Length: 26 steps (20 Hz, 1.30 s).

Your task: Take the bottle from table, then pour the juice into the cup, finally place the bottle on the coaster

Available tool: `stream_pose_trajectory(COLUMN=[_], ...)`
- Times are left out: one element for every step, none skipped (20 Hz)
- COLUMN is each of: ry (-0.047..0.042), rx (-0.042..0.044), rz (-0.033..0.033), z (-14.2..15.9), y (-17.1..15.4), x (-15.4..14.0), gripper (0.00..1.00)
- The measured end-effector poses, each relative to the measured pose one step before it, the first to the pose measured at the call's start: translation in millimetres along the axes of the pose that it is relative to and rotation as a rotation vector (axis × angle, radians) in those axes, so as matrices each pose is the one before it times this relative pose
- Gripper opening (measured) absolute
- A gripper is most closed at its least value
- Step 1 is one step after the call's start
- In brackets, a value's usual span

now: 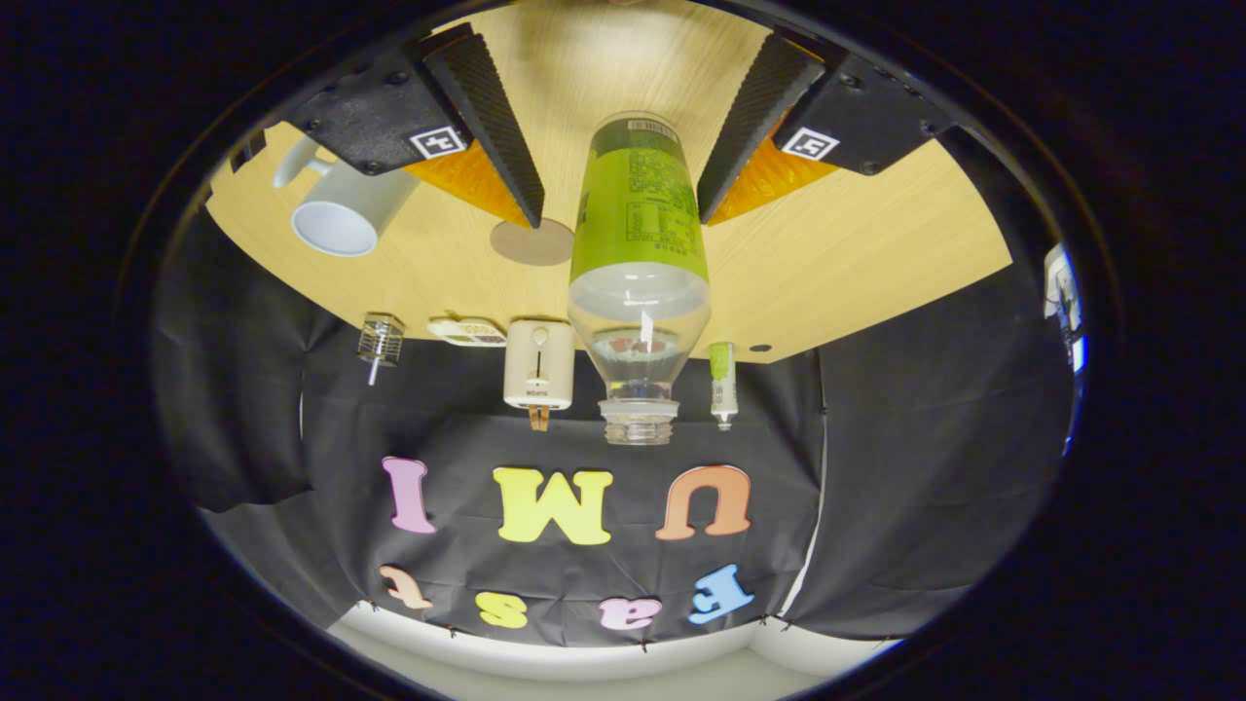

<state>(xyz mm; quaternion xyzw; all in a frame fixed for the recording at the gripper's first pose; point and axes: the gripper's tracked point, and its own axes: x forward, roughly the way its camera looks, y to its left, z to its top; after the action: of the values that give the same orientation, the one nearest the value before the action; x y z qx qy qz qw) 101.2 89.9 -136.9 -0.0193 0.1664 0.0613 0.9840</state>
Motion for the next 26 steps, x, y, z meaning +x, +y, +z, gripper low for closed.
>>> stream_pose_trajectory(ry=[0.00647, 0.00362, 0.00075, 0.00137, 0.00505, 0.00354, -0.00031, -0.00076, 0.00712, 0.01123, 0.01109, -0.00057, -0.00883, -0.00902, -0.00728, -0.00969, -0.00605, -0.00018, 0.00803, 0.00288, -0.00337, -0.00349, 0.00011, 0.00633, 0.00854, 0.00296], rx=[-0.005, -0.0013, 0.00015, 0.00067, 0.00148, 0.00111, -0.00184, -0.00021, 0.00338, 0.00113, -0.00394, -0.00002, 0.01965, 0.03254, 0.03368, 0.0246, 0.01308, 0.00887, 0.01469, 0.02645, 0.03996, 0.04693, 0.04543, 0.03602, 0.02889, 0.025], rz=[-0.00214, 0.00065, 0.00238, 0.00435, 0.00989, 0.00276, -0.00062, -0.00373, -0.00049, 0.00228, 0.00446, 0.00579, 0.00519, 0.01224, 0.01721, 0.01393, 0.00364, -0.00023, 0.00396, 0.00955, 0.01746, 0.0247, 0.01843, -0.0027, -0.01366, -0.00499], z=[-0.09, -0.88, -0.08, -0.59, -1.13, -0.19, 0.93, -0.51, -0.34, -0.7, 0.42, 2.47, 3.43, 3.34, 4.41, 3.87, 4.6, 1.77, 1.77, 1.46, 4.64, 3.84, 0.58, 1.53, 1.62, 0.7], y=[-0.2, 0.57, 1.64, 1.5, 2.79, 2.68, 0.46, -0.15, -0.05, 1.92, 2.03, 2.31, 1.28, 2.92, 3.79, 4.44, 2.23, 1.25, 1.25, 1.65, 3.01, 2.9, 1.01, -1.13, -3.06, -1.83], x=[1.79, 0.9, 0.55, 1.65, 2.84, 0.22, 0.25, -0.35, -0.67, -1.24, -1.68, -4.15, -3.28, -2.53, -3.24, -3.04, -3.43, -2.9, -3.01, -2.91, -2.59, -2.67, -1.26, -1.25, -3.09, -1.94], gripper=[1.0, 1.0, 1.0, 1.0, 0.99, 0.95, 0.91, 0.87, 0.83, 0.82, 0.81, 0.81, 0.81, 0.81, 0.8, 0.8, 0.8, 0.8, 0.8, 0.79, 0.79, 0.79, 0.79, 0.78, 0.78, 0.78])
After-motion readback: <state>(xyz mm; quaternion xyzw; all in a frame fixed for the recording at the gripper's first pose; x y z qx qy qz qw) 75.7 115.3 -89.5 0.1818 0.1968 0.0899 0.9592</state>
